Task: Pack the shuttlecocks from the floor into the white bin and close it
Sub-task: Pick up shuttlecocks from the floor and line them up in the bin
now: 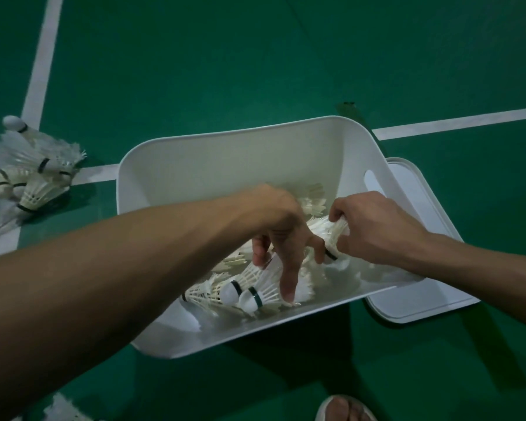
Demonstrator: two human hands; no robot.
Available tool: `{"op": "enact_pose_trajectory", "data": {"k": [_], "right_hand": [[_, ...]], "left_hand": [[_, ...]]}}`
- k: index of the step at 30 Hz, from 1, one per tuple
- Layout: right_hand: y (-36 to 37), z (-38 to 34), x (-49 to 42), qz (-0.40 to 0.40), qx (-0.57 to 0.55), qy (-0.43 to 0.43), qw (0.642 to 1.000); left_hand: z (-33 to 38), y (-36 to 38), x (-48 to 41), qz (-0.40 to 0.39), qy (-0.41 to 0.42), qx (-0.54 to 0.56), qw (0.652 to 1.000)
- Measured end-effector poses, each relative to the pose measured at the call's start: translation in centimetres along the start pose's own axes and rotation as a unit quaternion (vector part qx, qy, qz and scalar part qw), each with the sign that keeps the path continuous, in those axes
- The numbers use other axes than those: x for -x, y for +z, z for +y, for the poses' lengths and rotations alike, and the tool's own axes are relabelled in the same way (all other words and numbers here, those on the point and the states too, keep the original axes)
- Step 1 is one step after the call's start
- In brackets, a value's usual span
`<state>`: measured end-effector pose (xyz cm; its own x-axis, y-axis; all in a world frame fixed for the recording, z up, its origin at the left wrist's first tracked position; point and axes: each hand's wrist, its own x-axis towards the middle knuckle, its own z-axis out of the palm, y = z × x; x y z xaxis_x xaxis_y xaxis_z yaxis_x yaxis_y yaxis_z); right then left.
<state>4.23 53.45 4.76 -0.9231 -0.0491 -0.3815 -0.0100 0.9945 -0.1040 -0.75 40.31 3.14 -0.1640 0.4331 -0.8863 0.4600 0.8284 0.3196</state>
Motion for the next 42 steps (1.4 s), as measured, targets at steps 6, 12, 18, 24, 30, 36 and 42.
{"op": "enact_pose_trajectory", "data": {"k": [6, 12, 18, 24, 30, 36, 42], "right_hand": [[1.6, 1.0, -0.7, -0.138, -0.203, 0.070, 0.967], [3.0, 1.2, -2.4, -0.214, -0.270, 0.142, 0.928], [2.1, 0.8, -3.3, -0.245, -0.241, 0.147, 0.928], [2.1, 0.3, -2.8, -0.257, -0.182, 0.152, 0.937], [3.2, -0.5, -2.5, -0.246, 0.083, 0.038, 0.965], [0.4, -1.3, -2.5, -0.255, 0.113, 0.026, 0.960], [-1.9, -2.1, -2.7, -0.196, -0.016, -0.008, 0.980]], "left_hand": [[-0.9, 0.3, 0.1, -0.004, 0.009, 0.035, 0.999], [-1.9, 0.8, 0.1, -0.001, 0.003, 0.018, 1.000], [-3.7, 0.4, 1.6, 0.023, 0.037, 0.098, 0.994], [-6.4, -0.1, 3.4, 0.055, 0.073, 0.171, 0.981], [-8.1, 0.6, 4.7, 0.057, 0.103, 0.258, 0.959], [-9.0, 1.1, 6.5, 0.068, 0.139, 0.324, 0.933], [-9.4, 1.6, 7.4, 0.133, 0.137, 0.356, 0.915]]}}
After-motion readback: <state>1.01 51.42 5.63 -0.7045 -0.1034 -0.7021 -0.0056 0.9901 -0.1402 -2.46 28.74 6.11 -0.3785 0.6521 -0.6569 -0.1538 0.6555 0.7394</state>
